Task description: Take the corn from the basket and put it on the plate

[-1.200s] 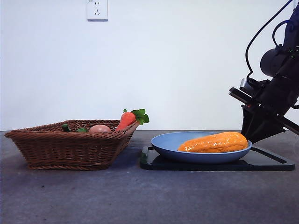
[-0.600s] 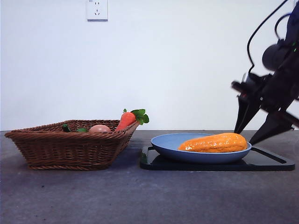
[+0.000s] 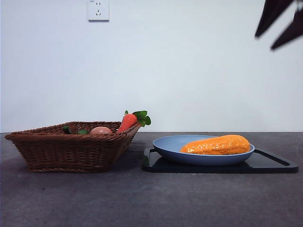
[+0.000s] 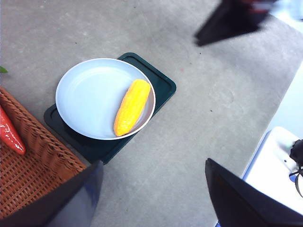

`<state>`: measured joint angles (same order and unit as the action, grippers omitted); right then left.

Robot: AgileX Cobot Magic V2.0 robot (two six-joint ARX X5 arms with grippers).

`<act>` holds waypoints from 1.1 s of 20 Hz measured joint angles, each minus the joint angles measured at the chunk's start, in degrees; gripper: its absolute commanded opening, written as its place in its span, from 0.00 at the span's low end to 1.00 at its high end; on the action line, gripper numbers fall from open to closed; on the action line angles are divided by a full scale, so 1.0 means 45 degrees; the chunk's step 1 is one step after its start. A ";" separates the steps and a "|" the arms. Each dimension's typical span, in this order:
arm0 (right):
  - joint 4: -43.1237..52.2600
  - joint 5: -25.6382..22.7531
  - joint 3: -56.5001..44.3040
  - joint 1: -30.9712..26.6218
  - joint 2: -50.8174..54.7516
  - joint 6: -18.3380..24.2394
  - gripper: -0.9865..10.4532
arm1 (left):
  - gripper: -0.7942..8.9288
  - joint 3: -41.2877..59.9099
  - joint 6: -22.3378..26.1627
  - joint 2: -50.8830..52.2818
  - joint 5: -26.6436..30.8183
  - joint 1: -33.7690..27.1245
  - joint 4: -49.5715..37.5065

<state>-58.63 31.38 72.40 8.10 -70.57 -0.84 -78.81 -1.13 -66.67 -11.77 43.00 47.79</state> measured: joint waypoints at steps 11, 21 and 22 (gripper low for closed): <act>-0.2506 -0.2025 -0.0117 0.3395 0.2079 0.0568 0.09 | 0.09 0.0000 0.0189 0.0000 0.0000 0.0000 0.0656; -0.0962 -0.2011 -0.0131 0.3279 0.2079 0.0563 0.09 | 0.09 0.0000 0.0350 0.0000 0.0000 0.0000 0.0301; -0.0869 -0.2006 -0.0131 0.3240 0.2079 0.0568 0.09 | 0.09 0.0000 0.0355 0.0000 0.0000 0.0000 0.0194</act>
<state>-62.54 22.35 71.81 22.68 -61.21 1.72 -78.81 0.47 -66.67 -11.77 43.00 48.66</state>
